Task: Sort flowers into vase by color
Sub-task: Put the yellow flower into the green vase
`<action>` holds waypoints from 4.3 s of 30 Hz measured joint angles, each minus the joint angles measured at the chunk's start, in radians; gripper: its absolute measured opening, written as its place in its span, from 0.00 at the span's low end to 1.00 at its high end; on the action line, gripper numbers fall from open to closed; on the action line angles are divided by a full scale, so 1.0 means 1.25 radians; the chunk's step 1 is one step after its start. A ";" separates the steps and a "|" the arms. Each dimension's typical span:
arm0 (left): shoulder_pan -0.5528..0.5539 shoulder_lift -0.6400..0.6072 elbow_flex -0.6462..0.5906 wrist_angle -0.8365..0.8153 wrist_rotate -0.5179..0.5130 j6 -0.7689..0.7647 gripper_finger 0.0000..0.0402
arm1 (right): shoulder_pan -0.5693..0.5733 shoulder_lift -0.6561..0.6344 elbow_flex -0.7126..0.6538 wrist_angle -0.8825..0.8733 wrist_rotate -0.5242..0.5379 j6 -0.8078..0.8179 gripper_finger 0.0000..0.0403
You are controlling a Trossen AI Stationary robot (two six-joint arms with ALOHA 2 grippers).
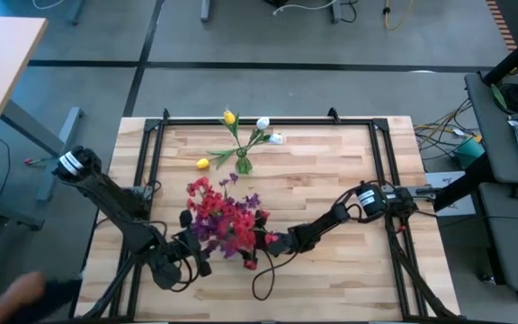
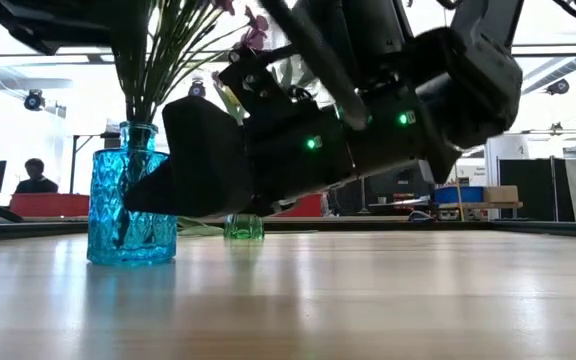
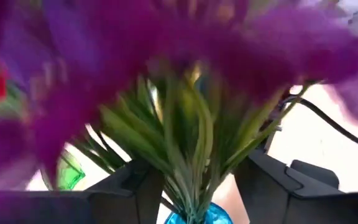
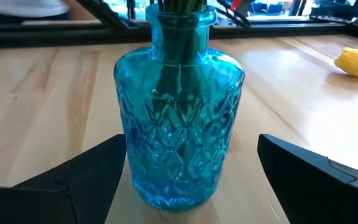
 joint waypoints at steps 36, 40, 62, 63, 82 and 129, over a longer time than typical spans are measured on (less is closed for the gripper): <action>-0.112 -0.033 0.278 -0.628 0.261 -0.212 0.46 | 0.024 -0.259 -0.005 -0.610 0.012 0.110 0.88; -0.138 -0.033 0.349 -0.792 0.332 -0.317 0.46 | 0.037 -0.332 -0.005 -0.802 0.011 0.162 0.88; -0.101 -0.086 0.651 -1.244 0.049 -0.296 0.34 | -0.198 -0.677 -0.031 -1.256 -0.073 0.116 0.86; -0.101 -0.096 0.655 -1.243 0.045 -0.280 0.34 | -0.239 -0.678 -0.041 -1.249 -0.083 0.083 0.85; -0.102 -0.226 0.689 -1.243 -0.260 -0.167 0.32 | -0.800 -0.433 -0.100 -0.756 -0.618 -0.348 0.81; -0.102 -0.180 0.688 -1.219 -0.247 -0.171 0.32 | -0.792 -0.316 0.141 -1.370 -0.603 -0.219 0.02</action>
